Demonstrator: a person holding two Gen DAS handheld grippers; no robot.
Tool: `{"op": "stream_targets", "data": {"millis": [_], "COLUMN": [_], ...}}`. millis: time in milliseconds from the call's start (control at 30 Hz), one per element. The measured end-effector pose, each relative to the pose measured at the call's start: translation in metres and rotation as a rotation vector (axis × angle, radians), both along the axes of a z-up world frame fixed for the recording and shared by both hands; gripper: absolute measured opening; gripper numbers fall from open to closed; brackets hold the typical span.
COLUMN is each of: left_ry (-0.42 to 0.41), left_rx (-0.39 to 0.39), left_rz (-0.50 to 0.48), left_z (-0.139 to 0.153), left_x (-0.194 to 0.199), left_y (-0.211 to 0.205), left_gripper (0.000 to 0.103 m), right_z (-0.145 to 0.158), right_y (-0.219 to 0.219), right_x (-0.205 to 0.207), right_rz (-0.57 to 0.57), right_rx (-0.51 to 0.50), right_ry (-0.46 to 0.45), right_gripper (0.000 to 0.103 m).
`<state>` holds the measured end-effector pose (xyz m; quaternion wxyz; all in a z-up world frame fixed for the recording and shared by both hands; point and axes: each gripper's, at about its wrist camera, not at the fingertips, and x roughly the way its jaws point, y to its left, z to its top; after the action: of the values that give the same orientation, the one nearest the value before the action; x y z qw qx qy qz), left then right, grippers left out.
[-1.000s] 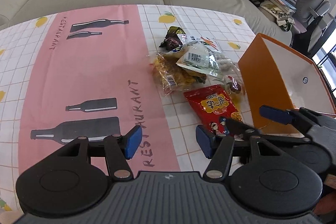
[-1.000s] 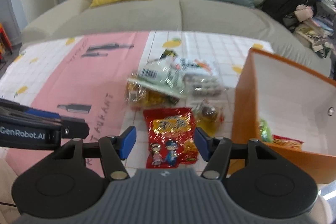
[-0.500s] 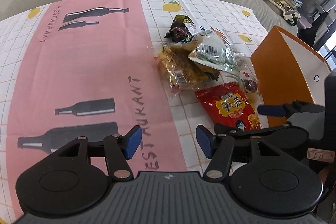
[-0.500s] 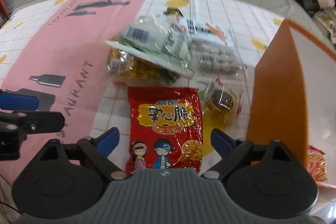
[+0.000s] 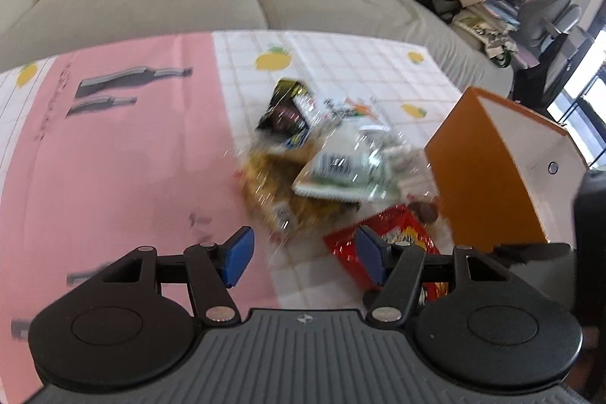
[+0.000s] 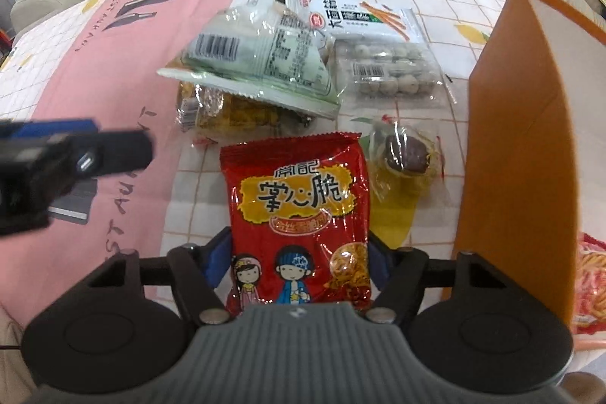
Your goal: Organize snacks
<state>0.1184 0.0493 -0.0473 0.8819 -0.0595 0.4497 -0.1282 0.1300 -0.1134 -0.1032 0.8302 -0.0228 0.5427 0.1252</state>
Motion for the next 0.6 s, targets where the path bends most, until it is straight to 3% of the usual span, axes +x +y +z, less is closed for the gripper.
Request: {"op": "stream_targets", "data": {"millis": [233, 433, 600], "left_ry": [-0.033, 0.002, 0.062], "left_rx": [0.023, -0.081, -0.134], "left_rz": [-0.064, -0.049, -0.040], "left_z": [0.001, -0.004, -0.016], "left_x": [0.029, 0.054, 0.070], "left_y": [-0.016, -0.015, -0.015], "left_gripper": [0.072, 0.072, 0.049], "right_z": [0.032, 0.037, 0.031], "right_y": [-0.002, 0.001, -0.002], "right_x": [-0.003, 0.001, 0.007], "right_rz": [0.040, 0.104, 0.103], "right_rx": [-0.055, -0.125, -0.114], "right_ry": [-0.057, -0.104, -0.083], "right_gripper": [0.068, 0.068, 0.068]}}
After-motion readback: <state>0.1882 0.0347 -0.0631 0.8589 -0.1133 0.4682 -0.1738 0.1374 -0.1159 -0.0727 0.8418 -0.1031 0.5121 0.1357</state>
